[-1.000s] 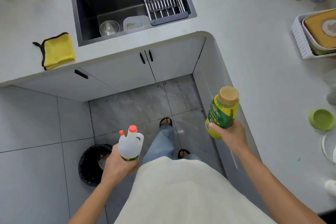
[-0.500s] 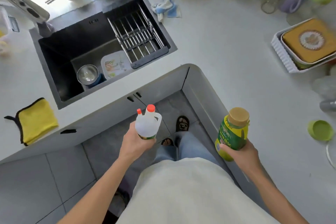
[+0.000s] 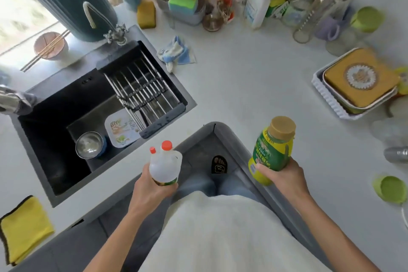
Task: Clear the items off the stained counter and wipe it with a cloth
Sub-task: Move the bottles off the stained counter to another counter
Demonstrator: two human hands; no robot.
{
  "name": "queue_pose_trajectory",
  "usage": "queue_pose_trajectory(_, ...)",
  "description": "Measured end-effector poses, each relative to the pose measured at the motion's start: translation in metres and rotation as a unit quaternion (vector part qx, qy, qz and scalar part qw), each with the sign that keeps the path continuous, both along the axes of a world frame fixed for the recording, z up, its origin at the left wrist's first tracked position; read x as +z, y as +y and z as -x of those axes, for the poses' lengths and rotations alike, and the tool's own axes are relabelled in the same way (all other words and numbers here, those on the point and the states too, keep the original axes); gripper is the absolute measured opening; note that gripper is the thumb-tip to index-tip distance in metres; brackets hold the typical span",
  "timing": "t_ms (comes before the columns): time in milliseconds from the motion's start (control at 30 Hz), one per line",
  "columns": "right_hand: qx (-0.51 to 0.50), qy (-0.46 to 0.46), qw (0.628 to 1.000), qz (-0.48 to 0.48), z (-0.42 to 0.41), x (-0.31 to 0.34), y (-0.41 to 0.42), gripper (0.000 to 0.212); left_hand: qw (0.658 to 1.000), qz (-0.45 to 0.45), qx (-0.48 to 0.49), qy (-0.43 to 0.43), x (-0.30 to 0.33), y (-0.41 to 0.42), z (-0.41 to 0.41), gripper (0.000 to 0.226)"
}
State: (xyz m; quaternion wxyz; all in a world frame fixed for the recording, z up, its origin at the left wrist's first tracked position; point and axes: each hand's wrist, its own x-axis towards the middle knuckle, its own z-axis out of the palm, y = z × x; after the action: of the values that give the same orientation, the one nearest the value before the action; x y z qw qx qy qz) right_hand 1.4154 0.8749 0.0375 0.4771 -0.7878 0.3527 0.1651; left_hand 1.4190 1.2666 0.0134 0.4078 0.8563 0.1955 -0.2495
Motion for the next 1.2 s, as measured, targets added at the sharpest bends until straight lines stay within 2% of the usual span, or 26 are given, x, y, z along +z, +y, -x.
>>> queue_pose_trajectory(100, -0.002, -0.019, 1.0, 0.009, -0.043, 0.004, 0.008, 0.041, 1.0, -0.013, 0.009, 0.006, 0.004, 0.01, -0.018, 0.079)
queue_pose_trajectory(333, -0.041, -0.052, 0.998, 0.016, -0.129, 0.009, 0.021, 0.052, 0.996, 0.01, -0.067, -0.056, 0.016, -0.005, -0.122, 0.082)
queue_pose_trajectory(567, -0.142, -0.106, 0.984, 0.015, -0.2, 0.014, 0.018, 0.053, 0.981, 0.07, -0.161, -0.086, 0.022, -0.07, -0.265, 0.075)
queue_pose_trajectory(767, -0.2, -0.159, 0.966, 0.031, -0.265, 0.005, -0.002, 0.05, 0.962, 0.092, -0.218, -0.134, 0.013, -0.146, -0.355, 0.083)
queue_pose_trajectory(933, -0.2, -0.186, 0.961, 0.044, -0.317, -0.017, -0.025, 0.053, 0.96, 0.102, -0.201, -0.164, -0.01, -0.2, -0.4, 0.083)
queue_pose_trajectory(1200, -0.19, -0.24, 0.951, 0.05, -0.375, -0.042, -0.044, 0.042, 0.96, 0.139, -0.153, -0.191, -0.035, -0.24, -0.437, 0.084)
